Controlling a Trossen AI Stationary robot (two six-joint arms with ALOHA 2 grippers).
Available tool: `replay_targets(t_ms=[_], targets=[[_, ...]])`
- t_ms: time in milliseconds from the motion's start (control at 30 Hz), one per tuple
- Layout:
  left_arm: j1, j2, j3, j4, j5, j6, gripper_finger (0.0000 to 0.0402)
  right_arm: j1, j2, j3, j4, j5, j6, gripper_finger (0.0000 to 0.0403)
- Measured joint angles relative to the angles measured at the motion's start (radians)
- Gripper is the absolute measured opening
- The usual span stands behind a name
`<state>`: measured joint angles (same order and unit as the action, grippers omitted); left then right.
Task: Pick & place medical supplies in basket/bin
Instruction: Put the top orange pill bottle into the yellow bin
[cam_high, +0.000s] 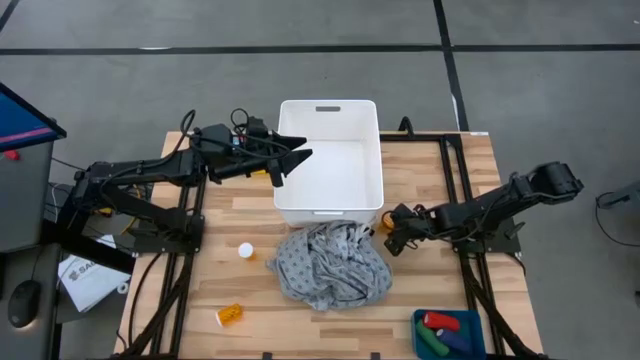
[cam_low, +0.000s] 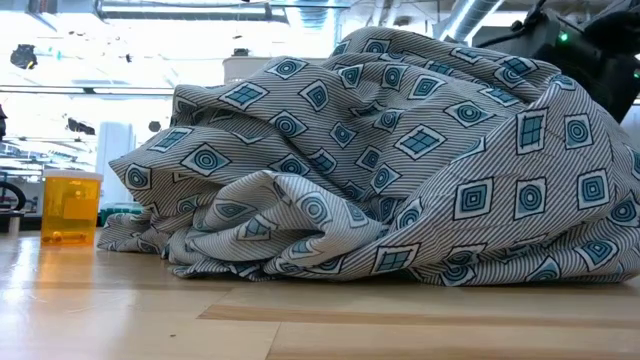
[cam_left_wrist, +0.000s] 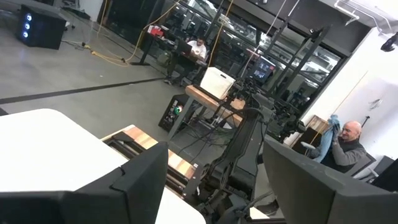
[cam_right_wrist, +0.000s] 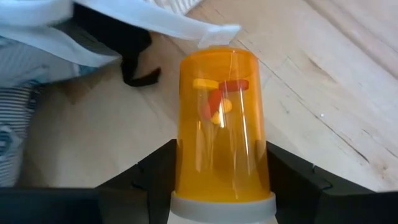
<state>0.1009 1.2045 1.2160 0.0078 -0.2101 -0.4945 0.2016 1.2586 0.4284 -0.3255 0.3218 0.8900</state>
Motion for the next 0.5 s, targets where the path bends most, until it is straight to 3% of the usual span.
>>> replay_targets(t_ms=[300, 500], targets=[[0.0, 0.0, 0.0, -0.004, 0.026, 0.041, 0.0254, 0.006, -0.098, 0.07, -0.122, -0.018, -0.01, 0.0205], [0.0, -0.007, 0.0, -0.08, 0.094, 0.108, 0.0254, 0.008, -0.23, 0.126, -0.208, -0.134, 0.015, 0.0205]])
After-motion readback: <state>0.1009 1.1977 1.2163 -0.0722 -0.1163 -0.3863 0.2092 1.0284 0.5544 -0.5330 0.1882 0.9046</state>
